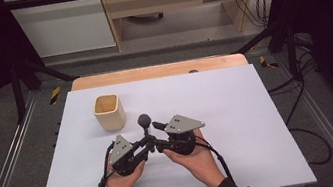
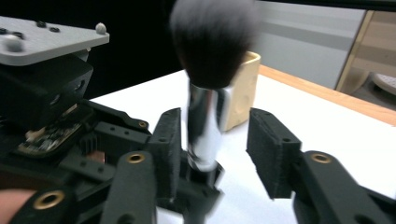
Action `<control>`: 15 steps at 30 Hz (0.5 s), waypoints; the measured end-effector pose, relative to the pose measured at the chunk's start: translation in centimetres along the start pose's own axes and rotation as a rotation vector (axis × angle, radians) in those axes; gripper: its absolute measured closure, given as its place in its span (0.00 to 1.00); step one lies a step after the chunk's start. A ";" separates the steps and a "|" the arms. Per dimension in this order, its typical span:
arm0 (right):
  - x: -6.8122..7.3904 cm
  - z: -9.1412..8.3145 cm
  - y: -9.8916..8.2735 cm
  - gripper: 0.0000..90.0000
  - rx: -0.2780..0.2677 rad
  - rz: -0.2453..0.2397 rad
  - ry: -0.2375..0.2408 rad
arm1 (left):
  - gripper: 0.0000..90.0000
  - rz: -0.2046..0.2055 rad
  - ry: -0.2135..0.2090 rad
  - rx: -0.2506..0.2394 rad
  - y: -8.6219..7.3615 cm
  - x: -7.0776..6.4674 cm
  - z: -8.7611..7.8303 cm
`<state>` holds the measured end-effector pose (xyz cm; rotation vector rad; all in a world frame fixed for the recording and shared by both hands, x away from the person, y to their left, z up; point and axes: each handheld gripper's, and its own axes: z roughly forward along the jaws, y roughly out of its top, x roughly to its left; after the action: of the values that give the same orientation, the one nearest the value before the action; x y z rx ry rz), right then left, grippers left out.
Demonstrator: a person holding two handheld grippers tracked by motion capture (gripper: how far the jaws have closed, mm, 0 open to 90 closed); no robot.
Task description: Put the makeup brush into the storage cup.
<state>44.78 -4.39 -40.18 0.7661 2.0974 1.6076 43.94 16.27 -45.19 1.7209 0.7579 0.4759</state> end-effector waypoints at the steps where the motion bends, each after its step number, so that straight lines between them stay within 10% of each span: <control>1: -0.2 -0.4 0.0 0.57 -0.002 0.002 -0.005 | 0.83 0.003 0.008 0.001 0.0 0.1 -0.1; 15: -3.2 -3.8 -1.7 0.16 0.022 0.002 -0.133 | 0.83 -0.003 0.076 -0.022 -0.2 1.0 -0.9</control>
<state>44.60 -9.59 -40.87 0.8576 2.0238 1.4937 44.04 17.59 -45.21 1.6889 0.8064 0.5483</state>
